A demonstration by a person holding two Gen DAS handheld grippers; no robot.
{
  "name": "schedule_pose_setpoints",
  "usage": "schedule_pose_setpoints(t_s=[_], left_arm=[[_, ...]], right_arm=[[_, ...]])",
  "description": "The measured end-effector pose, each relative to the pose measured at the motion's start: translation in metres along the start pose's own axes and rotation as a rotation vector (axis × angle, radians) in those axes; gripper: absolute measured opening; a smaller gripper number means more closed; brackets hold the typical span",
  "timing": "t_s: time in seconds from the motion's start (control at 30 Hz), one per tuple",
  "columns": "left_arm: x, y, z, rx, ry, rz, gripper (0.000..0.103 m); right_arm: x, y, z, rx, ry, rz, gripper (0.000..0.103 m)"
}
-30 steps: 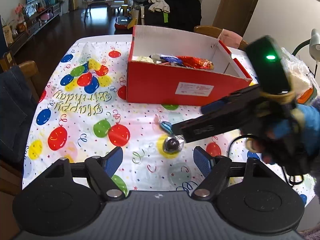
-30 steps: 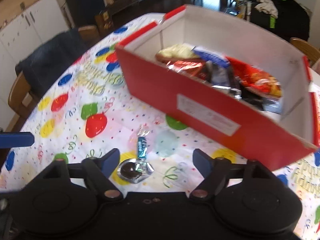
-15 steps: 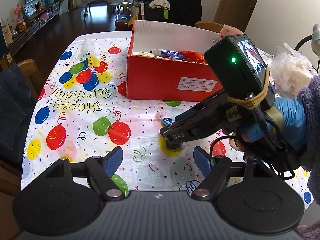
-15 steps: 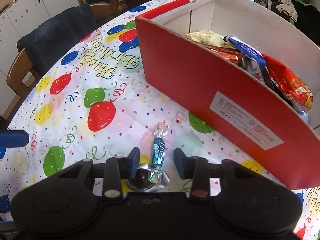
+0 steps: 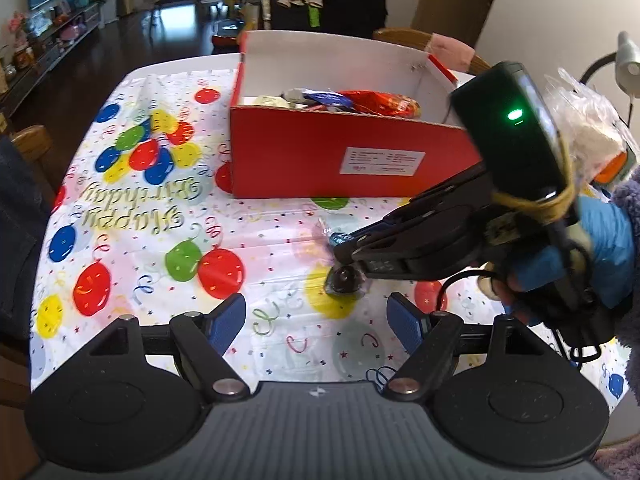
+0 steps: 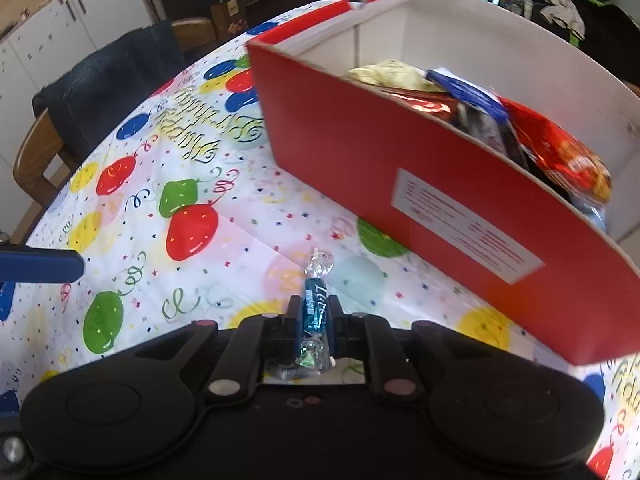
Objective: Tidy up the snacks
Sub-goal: 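Grasp the blue-wrapped candy with the right gripper while the left grasps the dark foil chocolate, then lift both held candies up and carry them over into the red box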
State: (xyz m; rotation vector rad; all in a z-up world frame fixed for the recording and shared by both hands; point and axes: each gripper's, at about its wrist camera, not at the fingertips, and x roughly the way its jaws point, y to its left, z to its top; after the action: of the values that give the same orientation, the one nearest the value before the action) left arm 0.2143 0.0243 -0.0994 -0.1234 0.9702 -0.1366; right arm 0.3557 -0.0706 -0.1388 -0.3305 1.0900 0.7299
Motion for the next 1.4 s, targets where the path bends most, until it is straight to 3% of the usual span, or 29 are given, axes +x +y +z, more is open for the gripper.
schedule_pose_setpoints(t_s=[0.33,0.43,0.7,1.03,1.2,1.4], left_arm=[[0.044,-0.023,0.019,0.139,0.078,-0.065,0.076],[0.062,-0.029,0.025,0.159,0.112,-0.078,0.065],[0.096,-0.04,0.032,0.207,0.175,-0.058,0.054],[0.106,-0.04,0.031,0.215,0.177,-0.046,0.03],[0.104,-0.039,0.029,0.206,0.16,-0.049,0.03],[0.097,-0.026,0.026,0.115,0.15,-0.052,0.029]], right_arm=[[-0.047,-0.046,-0.038,0.173,-0.069,0.052,0.01],[-0.058,-0.058,-0.051,0.222,-0.081,0.054,0.01],[-0.067,-0.079,-0.075,0.315,-0.093,0.044,0.01],[-0.07,-0.087,-0.082,0.359,-0.112,0.045,0.01],[-0.073,-0.086,-0.083,0.362,-0.115,0.038,0.01],[-0.079,-0.082,-0.082,0.366,-0.127,0.037,0.01]])
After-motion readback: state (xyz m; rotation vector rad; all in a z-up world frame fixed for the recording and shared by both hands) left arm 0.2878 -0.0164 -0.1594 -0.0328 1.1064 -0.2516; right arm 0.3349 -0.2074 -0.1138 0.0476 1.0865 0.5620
